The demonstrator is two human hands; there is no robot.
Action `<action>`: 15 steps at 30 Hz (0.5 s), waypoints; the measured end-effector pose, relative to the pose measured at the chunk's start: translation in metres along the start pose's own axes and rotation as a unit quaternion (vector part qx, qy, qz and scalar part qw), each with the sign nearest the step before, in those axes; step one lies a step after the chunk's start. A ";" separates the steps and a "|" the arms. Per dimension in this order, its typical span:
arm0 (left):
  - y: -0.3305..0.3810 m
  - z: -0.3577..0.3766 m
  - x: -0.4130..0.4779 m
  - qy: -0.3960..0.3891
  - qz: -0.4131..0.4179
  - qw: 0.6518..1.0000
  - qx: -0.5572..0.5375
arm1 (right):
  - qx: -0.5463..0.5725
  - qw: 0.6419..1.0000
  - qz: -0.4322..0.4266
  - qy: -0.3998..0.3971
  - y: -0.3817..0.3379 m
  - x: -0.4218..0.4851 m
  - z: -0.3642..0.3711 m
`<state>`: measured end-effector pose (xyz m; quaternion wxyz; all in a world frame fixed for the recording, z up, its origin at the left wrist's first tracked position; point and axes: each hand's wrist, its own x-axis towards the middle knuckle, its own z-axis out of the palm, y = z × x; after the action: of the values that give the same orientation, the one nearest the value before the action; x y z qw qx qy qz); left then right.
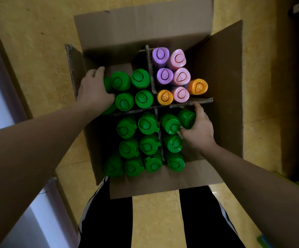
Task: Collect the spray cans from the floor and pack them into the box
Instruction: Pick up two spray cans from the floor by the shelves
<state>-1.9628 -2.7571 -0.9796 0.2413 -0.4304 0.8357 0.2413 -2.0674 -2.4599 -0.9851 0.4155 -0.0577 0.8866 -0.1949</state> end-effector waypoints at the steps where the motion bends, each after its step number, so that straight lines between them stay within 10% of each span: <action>1: 0.000 0.000 -0.003 0.006 0.004 1.000 0.004 | -0.004 1.000 -0.008 -0.002 -0.001 -0.001 0.000; 15: 0.011 -0.001 -0.047 0.080 0.028 0.996 0.017 | -0.052 0.995 -0.076 0.040 -0.014 -0.019 -0.004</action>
<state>-1.9481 -2.7243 -0.9480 0.1745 -0.4206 0.8679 0.1986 -2.0589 -2.4666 -0.9642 0.3603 -0.1389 0.9043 -0.1818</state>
